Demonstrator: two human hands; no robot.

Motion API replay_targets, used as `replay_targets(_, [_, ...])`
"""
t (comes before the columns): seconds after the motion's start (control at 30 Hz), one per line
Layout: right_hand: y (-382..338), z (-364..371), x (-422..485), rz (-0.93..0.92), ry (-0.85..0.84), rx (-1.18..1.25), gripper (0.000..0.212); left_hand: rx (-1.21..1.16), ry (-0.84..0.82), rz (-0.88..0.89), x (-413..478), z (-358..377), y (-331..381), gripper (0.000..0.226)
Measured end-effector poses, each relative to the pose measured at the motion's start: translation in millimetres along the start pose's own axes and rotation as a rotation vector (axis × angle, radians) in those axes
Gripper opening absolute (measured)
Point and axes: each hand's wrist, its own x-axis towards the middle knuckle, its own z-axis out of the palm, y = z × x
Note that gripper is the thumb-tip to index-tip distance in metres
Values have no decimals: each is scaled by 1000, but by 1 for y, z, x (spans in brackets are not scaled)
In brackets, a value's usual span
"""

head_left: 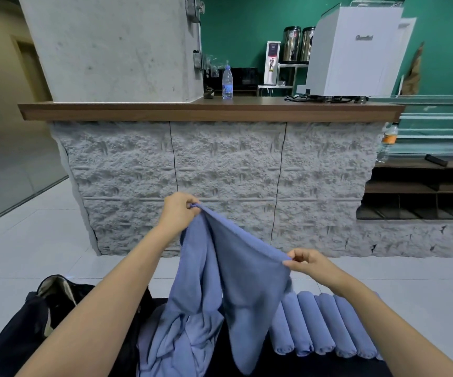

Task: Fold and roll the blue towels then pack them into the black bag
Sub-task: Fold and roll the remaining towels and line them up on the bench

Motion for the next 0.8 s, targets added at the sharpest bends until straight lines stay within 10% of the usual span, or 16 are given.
replay_targets(0.3, [-62, 37, 61, -333, 184, -434, 8, -209, -511, 187, -36, 42, 40, 20])
replay_targets(0.8, [-18, -30, 7, -63, 131, -96, 21, -236, -254, 35, -25, 55, 17, 9])
